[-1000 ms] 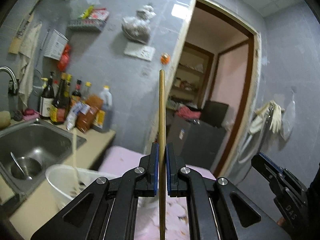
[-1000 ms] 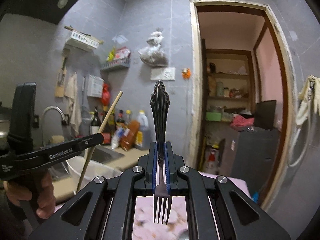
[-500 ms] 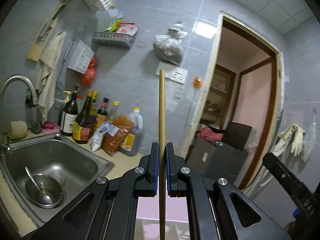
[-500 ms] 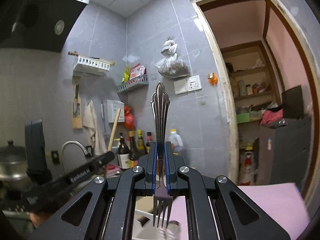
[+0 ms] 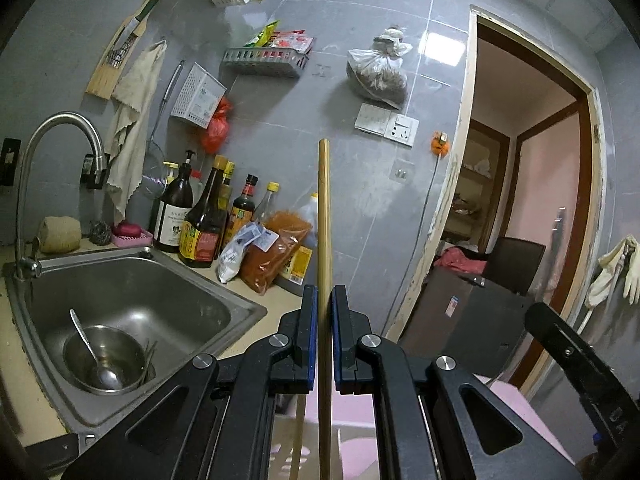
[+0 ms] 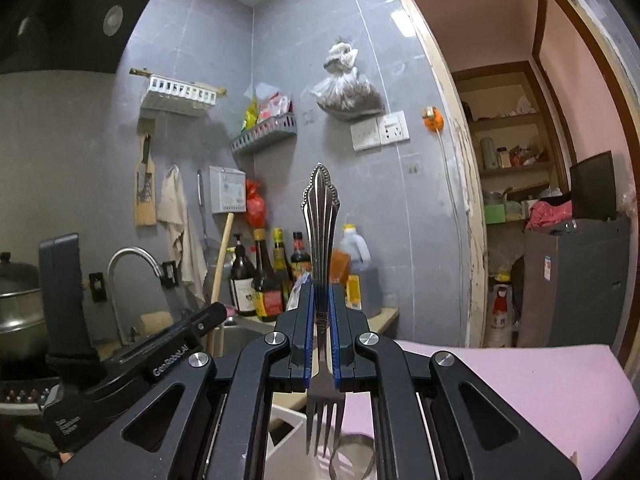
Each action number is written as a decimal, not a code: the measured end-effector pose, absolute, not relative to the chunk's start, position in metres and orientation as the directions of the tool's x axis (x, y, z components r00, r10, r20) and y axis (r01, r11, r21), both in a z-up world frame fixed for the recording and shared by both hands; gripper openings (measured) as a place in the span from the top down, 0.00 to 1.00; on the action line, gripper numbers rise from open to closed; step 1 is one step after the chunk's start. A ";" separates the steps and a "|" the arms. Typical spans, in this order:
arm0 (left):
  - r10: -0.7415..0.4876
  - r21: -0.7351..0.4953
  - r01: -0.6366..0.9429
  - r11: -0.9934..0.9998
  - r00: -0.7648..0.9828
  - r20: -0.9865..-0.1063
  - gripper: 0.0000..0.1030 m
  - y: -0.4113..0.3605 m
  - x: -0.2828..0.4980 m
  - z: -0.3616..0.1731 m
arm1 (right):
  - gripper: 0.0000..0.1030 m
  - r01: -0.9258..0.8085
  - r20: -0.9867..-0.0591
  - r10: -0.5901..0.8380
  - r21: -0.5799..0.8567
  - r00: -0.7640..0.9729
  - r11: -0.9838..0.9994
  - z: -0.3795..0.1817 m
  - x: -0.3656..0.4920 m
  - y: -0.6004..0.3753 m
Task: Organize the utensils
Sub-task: 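Carry chopstick and fork to the white caddy and drop them in, then withdraw both tools from the caddy back toward the utensils, then grasp a chopstick with the left tool while the right tool approaches chopsticks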
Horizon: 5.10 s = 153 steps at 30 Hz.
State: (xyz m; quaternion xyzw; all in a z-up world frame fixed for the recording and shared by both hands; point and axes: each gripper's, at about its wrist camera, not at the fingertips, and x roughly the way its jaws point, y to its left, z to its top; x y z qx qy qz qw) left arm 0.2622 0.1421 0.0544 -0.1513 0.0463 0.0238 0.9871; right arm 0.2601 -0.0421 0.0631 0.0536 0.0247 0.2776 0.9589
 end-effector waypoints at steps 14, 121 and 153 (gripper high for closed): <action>0.004 -0.244 -0.038 0.969 0.990 -0.139 0.95 0.129 0.238 0.032 | 0.95 -0.532 -0.080 0.537 0.078 0.839 0.843 0.036 0.254 -0.038; -0.423 -0.147 0.551 0.821 0.415 -0.806 0.75 -0.104 0.274 -0.052 | 0.69 -0.251 -0.661 0.198 0.015 0.724 0.968 -0.043 0.203 -0.234; -0.333 -0.131 0.456 0.880 0.395 -0.856 0.97 -0.092 0.271 -0.049 | 0.85 -0.300 -0.774 0.130 -0.081 0.620 0.950 -0.058 0.225 -0.221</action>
